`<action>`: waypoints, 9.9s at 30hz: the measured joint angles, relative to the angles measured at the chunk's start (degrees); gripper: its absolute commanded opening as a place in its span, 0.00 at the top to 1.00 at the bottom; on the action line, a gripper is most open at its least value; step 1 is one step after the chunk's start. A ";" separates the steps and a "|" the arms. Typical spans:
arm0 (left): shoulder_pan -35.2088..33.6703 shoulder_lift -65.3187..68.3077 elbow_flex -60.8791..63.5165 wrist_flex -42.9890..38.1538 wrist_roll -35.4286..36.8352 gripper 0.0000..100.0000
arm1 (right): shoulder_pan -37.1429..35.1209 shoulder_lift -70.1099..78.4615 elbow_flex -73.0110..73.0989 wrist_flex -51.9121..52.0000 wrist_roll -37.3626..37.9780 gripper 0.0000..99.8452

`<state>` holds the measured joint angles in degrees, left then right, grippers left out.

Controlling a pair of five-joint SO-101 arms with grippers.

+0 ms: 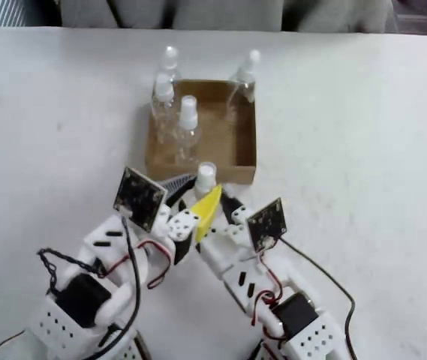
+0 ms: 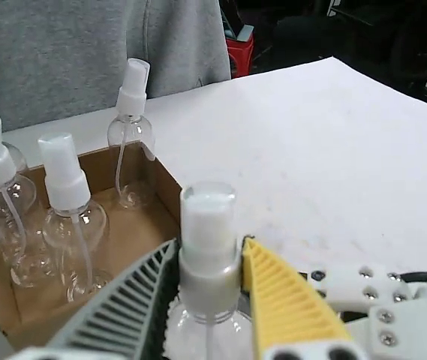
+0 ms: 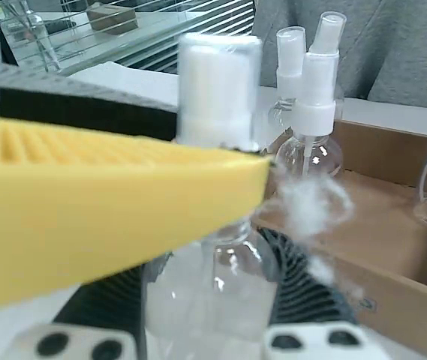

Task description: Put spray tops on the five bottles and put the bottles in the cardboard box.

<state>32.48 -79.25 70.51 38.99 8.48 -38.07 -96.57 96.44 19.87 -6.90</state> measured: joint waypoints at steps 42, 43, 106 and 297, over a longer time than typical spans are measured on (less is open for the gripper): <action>-0.70 -17.49 1.49 6.77 0.00 0.71 | 0.44 -0.18 0.09 -0.09 0.00 0.98; -0.97 -17.49 0.70 6.77 0.00 0.71 | 0.44 -0.18 0.09 -0.09 0.00 0.98; -34.02 -24.88 26.64 9.58 -7.12 0.98 | 16.26 5.10 -9.32 -25.76 3.25 0.98; -34.46 -24.88 26.64 21.01 -17.05 0.98 | 29.89 20.13 -37.80 2.20 4.04 0.98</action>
<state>-1.98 -104.13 97.14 60.00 -8.57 -8.18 -76.44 58.64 22.07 -2.86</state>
